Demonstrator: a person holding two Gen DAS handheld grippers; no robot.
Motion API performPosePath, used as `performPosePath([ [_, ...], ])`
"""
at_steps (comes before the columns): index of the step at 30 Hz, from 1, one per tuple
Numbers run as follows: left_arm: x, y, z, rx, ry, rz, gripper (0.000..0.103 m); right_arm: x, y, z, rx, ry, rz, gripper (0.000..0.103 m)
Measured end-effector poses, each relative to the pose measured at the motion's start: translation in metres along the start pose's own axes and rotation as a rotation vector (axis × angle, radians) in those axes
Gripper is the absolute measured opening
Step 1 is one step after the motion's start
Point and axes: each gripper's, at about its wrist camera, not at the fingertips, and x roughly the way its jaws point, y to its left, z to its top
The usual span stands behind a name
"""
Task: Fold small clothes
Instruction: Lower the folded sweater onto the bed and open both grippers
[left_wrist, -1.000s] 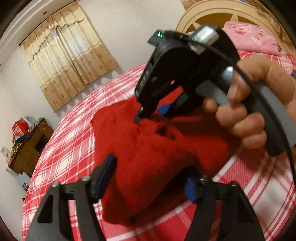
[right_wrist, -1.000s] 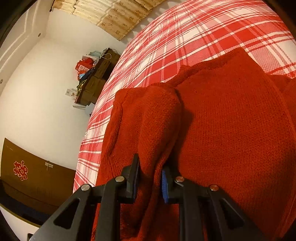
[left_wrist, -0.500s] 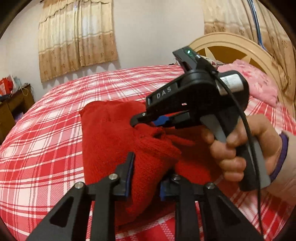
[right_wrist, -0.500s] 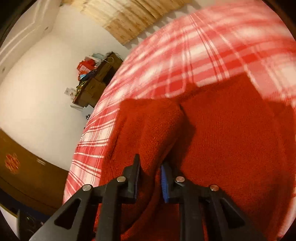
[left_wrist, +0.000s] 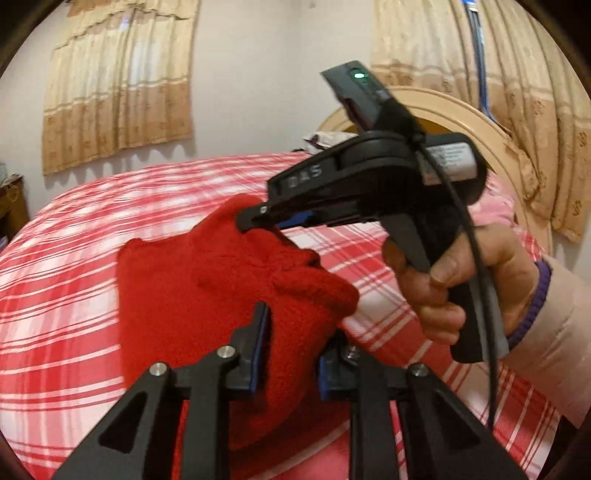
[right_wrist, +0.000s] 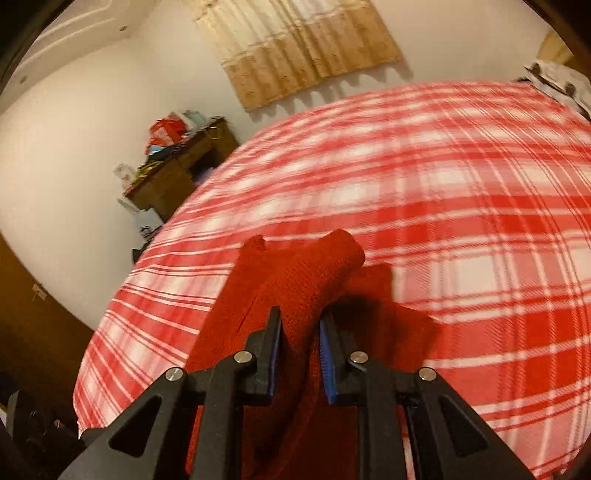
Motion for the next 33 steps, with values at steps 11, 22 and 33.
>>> performPosePath([
  [11,0.031,-0.027,-0.018,0.021,0.128,-0.019,0.023,0.030,-0.062,-0.030,0.125,0.065,0.012,0.022],
  [22,-0.034,-0.001,-0.037,-0.013,0.130,0.001,0.062,-0.063,-0.055,-0.067,0.219,-0.036,-0.001,0.038],
  [33,-0.047,0.047,-0.061,-0.118,0.159,0.201,0.068,-0.069,0.012,-0.107,-0.033,0.044,-0.003,0.058],
])
